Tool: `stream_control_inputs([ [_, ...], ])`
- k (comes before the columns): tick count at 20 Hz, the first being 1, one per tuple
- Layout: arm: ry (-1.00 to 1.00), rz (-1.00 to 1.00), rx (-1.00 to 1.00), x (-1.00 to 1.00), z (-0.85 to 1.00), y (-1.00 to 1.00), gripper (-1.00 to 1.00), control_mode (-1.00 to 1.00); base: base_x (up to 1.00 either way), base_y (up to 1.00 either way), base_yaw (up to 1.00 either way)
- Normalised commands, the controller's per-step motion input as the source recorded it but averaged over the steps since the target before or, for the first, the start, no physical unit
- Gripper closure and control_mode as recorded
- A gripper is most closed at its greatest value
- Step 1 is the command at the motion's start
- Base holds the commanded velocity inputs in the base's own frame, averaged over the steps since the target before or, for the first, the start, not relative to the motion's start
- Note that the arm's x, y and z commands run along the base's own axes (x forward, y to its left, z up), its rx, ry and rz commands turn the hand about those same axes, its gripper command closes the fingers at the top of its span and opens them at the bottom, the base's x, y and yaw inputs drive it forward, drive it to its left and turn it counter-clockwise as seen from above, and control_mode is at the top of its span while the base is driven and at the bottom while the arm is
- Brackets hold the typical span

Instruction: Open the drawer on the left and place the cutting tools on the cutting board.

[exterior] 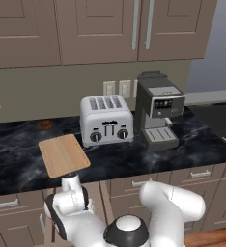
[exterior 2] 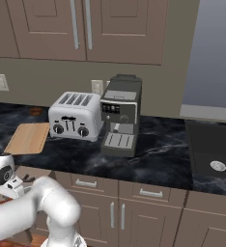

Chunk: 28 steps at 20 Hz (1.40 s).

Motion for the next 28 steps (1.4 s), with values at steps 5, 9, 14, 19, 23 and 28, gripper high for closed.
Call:
stream_control_inputs([
  [5,-0.13,-0.03,-0.02,-0.66,0.12,0.16,1.00,-1.00,0.00,0.00,0.00],
  [9,-0.30,-0.17,0.00,-0.14,0.97,0.13,1.00,-1.00,0.00,0.00,0.00],
  [14,-0.21,-0.06,0.00,0.00,1.00,0.17,1.00,-1.00,0.00,0.00,0.00],
  [19,-0.21,-0.03,0.00,0.45,1.00,0.07,1.00,-1.00,0.00,0.00,0.00],
  [23,-0.21,-0.04,0.01,0.92,1.00,0.00,1.00,-1.00,0.00,0.00,0.00],
  [28,-0.13,-0.06,0.01,1.00,0.81,0.05,1.00,-1.00,0.00,0.00,0.00],
])
